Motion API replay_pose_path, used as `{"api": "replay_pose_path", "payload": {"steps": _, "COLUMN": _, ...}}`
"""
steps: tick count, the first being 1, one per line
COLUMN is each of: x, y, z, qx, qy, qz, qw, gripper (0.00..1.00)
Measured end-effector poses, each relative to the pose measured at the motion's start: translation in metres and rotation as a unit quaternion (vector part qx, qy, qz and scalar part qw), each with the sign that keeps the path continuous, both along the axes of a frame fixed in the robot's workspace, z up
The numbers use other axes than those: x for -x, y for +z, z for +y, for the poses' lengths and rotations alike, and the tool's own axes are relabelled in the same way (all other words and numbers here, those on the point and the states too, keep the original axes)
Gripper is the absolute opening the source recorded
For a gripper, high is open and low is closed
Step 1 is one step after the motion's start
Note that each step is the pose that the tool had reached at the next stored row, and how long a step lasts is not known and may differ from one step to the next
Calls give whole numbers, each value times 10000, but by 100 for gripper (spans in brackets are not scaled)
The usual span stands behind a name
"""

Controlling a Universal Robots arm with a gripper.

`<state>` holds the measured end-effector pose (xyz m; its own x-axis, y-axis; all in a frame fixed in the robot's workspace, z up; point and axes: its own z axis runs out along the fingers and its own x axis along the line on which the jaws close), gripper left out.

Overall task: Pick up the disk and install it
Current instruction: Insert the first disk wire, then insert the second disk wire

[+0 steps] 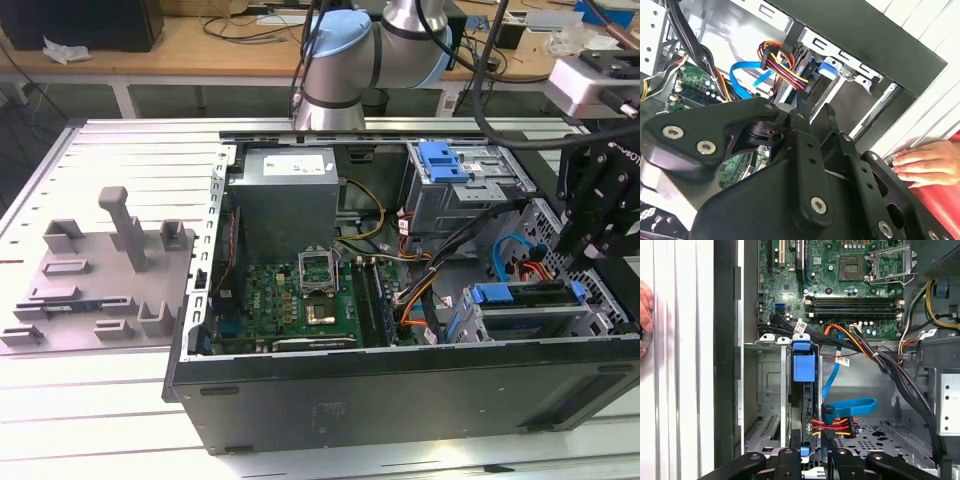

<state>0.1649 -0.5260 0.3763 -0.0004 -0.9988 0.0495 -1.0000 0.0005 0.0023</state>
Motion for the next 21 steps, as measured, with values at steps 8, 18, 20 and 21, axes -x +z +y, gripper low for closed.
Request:
{"api": "replay_pose_path", "payload": {"steps": 8, "x": -1, "y": 1, "z": 1, "qx": -9, "qy": 1, "qz": 0, "qw": 10000, "gripper": 30}}
{"api": "replay_pose_path", "payload": {"steps": 18, "x": -20, "y": 1, "z": 128, "qx": 39, "qy": 0, "qz": 2, "qw": 10000, "gripper": 30}}
{"api": "replay_pose_path", "payload": {"steps": 20, "x": -19, "y": 2, "z": 215, "qx": 139, "qy": 0, "qz": 2, "qw": 9999, "gripper": 30}}
{"api": "replay_pose_path", "payload": {"steps": 21, "x": -19, "y": 1, "z": 217, "qx": 157, "qy": 0, "qz": 2, "qw": 9999, "gripper": 30}}
